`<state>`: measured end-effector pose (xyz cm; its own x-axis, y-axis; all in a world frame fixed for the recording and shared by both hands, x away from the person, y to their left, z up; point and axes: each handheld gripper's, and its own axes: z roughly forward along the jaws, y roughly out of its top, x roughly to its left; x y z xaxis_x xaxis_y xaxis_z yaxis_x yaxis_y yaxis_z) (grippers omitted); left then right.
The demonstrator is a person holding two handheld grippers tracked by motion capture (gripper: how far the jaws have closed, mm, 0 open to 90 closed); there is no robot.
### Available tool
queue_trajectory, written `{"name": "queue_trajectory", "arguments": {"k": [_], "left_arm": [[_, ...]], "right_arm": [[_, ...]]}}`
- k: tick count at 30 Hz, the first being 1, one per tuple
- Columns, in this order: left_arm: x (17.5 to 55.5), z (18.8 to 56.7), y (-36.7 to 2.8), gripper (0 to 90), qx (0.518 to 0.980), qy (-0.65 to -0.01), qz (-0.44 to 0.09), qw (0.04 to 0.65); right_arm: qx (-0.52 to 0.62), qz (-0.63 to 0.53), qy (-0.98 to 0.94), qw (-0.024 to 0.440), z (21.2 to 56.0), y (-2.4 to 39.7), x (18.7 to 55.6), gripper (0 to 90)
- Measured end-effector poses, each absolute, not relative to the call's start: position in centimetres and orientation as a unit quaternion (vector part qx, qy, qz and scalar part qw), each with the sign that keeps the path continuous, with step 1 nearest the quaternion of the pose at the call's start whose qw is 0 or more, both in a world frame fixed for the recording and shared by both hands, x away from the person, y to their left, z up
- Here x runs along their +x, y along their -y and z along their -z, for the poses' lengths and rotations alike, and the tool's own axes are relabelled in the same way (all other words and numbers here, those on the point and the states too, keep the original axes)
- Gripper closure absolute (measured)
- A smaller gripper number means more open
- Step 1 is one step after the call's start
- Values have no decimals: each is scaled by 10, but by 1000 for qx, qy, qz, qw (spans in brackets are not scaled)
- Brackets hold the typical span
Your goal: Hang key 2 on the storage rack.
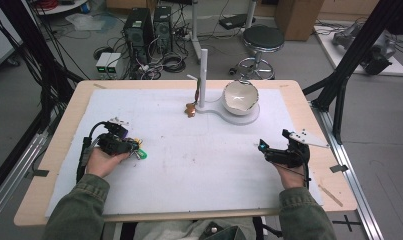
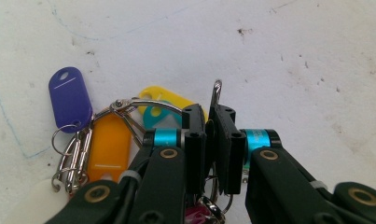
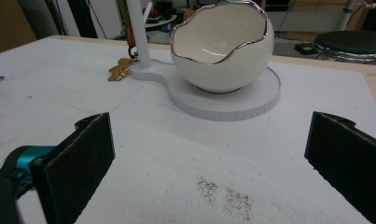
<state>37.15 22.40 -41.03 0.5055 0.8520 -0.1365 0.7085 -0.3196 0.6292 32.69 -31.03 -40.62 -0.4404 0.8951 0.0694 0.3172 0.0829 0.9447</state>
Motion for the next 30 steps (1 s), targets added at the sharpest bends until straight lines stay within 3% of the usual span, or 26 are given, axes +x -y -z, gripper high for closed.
{"name": "queue_trajectory", "arguments": {"k": [5,30], "left_arm": [[368,404,-230,877,790,-492,-125,345],[359,378,-244,877,746,-496,-108,432]], "right_arm": [[446,-510,-679,285,406,310,327,6],[445,-510,-678,285,406,310,327,6]]}}
